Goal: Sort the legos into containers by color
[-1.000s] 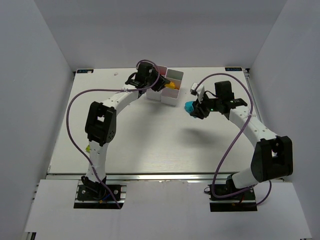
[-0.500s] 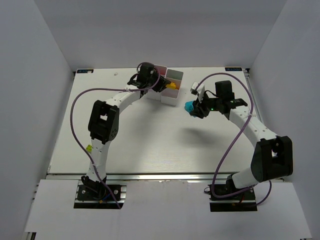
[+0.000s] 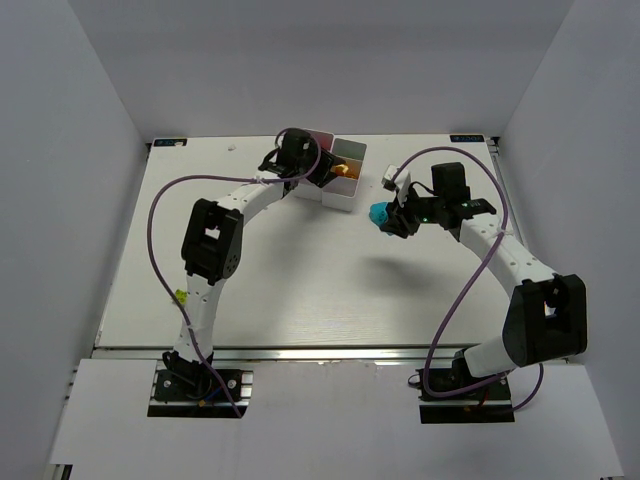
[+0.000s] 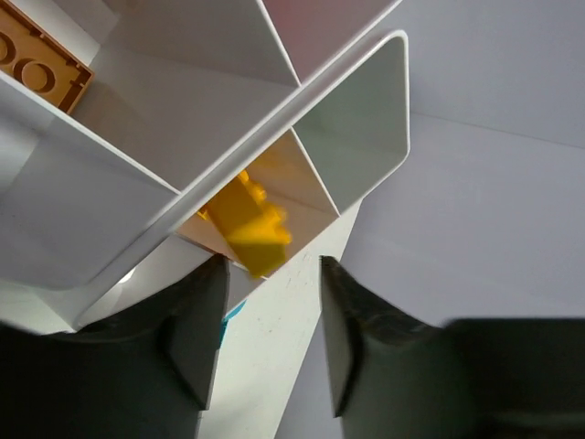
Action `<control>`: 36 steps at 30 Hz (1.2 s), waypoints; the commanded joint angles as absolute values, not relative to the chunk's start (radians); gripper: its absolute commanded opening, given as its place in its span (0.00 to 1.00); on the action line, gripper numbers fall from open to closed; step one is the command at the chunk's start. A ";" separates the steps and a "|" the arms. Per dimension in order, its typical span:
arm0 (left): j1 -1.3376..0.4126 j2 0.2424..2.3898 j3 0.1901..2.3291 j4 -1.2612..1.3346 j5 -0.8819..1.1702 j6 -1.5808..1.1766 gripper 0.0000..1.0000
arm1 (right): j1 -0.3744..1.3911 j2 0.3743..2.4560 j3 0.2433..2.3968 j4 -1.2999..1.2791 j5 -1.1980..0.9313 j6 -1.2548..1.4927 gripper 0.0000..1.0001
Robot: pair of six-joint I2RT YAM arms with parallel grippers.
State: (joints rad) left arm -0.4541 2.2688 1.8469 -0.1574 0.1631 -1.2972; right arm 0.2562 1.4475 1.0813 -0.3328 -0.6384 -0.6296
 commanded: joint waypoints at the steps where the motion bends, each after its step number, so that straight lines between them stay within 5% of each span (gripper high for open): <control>1: -0.456 2.252 1.904 -0.153 0.147 -1.308 0.58 | 0.250 1.416 1.068 -0.304 -0.666 -0.621 0.00; 4: -0.457 2.244 1.919 -0.153 0.146 -1.305 0.70 | 0.250 1.416 1.068 -0.305 -0.667 -0.620 0.00; 13: -0.463 2.137 1.919 -0.158 0.140 -1.260 0.66 | 0.250 1.422 1.074 -0.293 -0.672 -0.606 0.00; 17: -0.462 2.043 1.902 -0.245 0.091 -1.116 0.52 | 0.252 1.445 1.103 -0.273 -0.670 -0.581 0.00; 18: -0.460 1.992 1.882 -0.277 0.077 -1.048 0.37 | 0.252 1.460 1.111 -0.272 -0.670 -0.569 0.00; 22: -0.446 1.806 1.662 -0.313 0.006 -0.913 0.11 | 0.264 1.511 1.169 -0.250 -0.663 -0.563 0.00; 25: -0.414 1.630 1.420 -0.316 -0.069 -0.858 0.10 | 0.281 1.566 1.224 -0.219 -0.631 -0.551 0.00; 27: -0.379 1.542 1.268 -0.340 -0.113 -0.836 0.18 | 0.305 1.612 1.247 -0.189 -0.588 -0.532 0.00; 29: -0.348 1.433 1.201 -0.389 -0.164 -0.813 0.46 | 0.331 1.646 1.287 -0.137 -0.530 -0.506 0.00; 32: -0.312 1.340 1.135 -0.526 -0.247 -0.749 0.72 | 0.366 1.719 1.357 -0.091 -0.477 -0.489 0.00; 36: -0.262 1.241 1.063 -0.653 -0.291 -0.701 0.84 | 0.411 1.819 1.423 0.009 -0.419 -0.486 0.00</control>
